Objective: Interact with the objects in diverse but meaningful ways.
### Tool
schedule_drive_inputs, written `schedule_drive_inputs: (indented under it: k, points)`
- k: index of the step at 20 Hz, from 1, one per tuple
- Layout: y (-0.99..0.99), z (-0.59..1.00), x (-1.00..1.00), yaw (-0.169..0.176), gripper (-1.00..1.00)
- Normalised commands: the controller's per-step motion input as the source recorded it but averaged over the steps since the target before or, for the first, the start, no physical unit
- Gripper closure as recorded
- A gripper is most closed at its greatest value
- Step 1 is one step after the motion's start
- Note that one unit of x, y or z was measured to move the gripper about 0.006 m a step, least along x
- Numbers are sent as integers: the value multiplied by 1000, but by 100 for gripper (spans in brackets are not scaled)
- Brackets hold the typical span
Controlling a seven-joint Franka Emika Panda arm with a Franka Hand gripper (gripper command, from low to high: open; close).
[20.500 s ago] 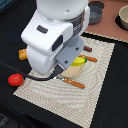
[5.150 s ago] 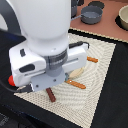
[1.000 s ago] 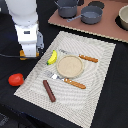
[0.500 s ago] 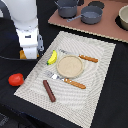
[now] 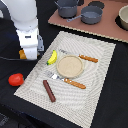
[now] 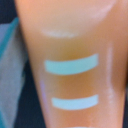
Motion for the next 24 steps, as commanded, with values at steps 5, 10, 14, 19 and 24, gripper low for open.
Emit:
schedule_drive_inputs:
  k: [5,10,14,19,24]
  points:
    - [97,719,-455,11,100]
    - [266,1000,66,-16,100]
    - [166,1000,800,-61,100]
    - [41,798,952,-63,100]
    - [38,509,1000,-9,100]
